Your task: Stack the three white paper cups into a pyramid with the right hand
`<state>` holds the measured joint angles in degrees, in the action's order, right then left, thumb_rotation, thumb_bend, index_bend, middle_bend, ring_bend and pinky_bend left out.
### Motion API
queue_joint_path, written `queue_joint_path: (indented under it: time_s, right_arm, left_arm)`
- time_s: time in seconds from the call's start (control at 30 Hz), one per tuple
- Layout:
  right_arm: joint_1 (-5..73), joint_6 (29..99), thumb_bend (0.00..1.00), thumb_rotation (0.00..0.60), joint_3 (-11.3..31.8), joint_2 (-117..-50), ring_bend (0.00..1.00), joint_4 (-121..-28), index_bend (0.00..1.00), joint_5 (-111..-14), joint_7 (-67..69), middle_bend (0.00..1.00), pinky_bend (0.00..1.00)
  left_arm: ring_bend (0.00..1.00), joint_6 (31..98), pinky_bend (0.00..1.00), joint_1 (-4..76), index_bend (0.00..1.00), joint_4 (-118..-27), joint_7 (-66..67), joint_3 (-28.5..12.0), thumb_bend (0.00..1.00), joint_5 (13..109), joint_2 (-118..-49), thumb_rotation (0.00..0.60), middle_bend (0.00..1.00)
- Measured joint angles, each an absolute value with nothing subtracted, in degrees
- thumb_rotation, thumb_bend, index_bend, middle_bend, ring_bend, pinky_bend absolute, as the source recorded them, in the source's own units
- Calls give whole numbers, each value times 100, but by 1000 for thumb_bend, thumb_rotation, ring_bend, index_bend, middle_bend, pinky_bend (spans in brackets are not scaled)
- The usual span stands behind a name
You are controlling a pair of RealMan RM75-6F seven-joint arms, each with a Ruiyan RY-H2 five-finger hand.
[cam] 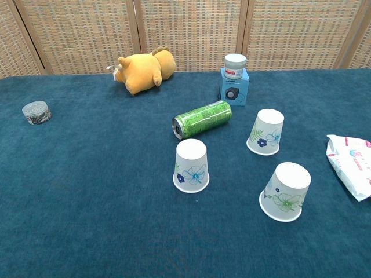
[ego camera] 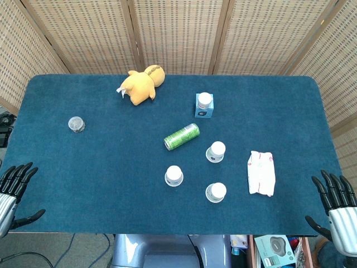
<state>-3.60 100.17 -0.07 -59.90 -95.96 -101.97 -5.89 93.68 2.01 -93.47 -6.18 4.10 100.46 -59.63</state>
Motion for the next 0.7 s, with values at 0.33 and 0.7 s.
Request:
queue_joint_path:
  time_s: [0.33, 0.7]
  right_arm:
    - [-366, 9938, 0, 600, -50, -5977, 0, -9619, 0, -10228, -638, 0, 0]
    - [695, 8430, 0, 600, -227, -5987, 89, -9538, 136, -10951, -111, 198, 201]
  left_arm:
    - [0, 9380, 0, 200, 0, -9335, -644, 388, 166, 10035, -5975, 600, 0]
    - [0, 9224, 0, 259, 0, -9404, -431, 304, 166, 9879, -6045, 600, 0]
